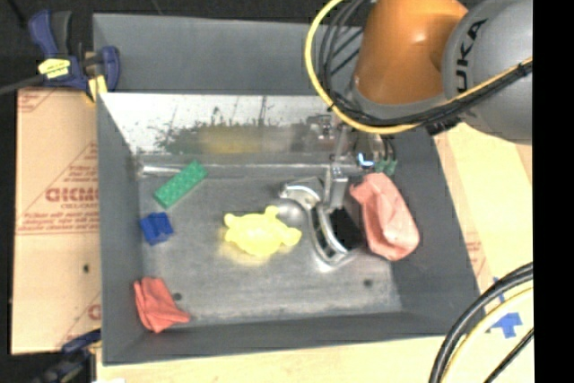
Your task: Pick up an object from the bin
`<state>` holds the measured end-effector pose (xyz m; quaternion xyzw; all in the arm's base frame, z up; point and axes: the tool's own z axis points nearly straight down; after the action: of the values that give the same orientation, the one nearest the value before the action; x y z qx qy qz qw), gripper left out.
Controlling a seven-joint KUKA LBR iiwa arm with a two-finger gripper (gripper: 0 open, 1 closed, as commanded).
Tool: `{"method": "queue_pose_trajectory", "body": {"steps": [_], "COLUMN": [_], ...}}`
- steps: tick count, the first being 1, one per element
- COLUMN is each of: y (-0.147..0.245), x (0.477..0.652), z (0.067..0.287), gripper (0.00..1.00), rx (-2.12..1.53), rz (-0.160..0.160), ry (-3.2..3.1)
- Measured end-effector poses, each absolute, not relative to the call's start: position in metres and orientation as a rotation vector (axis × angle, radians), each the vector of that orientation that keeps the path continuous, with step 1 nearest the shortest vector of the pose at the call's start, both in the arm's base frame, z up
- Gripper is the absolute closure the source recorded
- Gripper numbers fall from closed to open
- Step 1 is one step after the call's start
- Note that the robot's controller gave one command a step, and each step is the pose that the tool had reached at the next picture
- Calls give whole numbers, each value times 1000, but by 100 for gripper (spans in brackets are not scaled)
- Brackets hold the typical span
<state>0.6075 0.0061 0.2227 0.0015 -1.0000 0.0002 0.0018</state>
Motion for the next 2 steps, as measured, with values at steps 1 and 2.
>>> {"method": "queue_pose_trajectory", "body": {"steps": [1, 2], "y": [6, 9], "x": [609, 615], "z": [228, 189], "gripper": [0, 0], "rx": [5, 80], "rz": [0, 3], "ry": [-3146, -3152]}}
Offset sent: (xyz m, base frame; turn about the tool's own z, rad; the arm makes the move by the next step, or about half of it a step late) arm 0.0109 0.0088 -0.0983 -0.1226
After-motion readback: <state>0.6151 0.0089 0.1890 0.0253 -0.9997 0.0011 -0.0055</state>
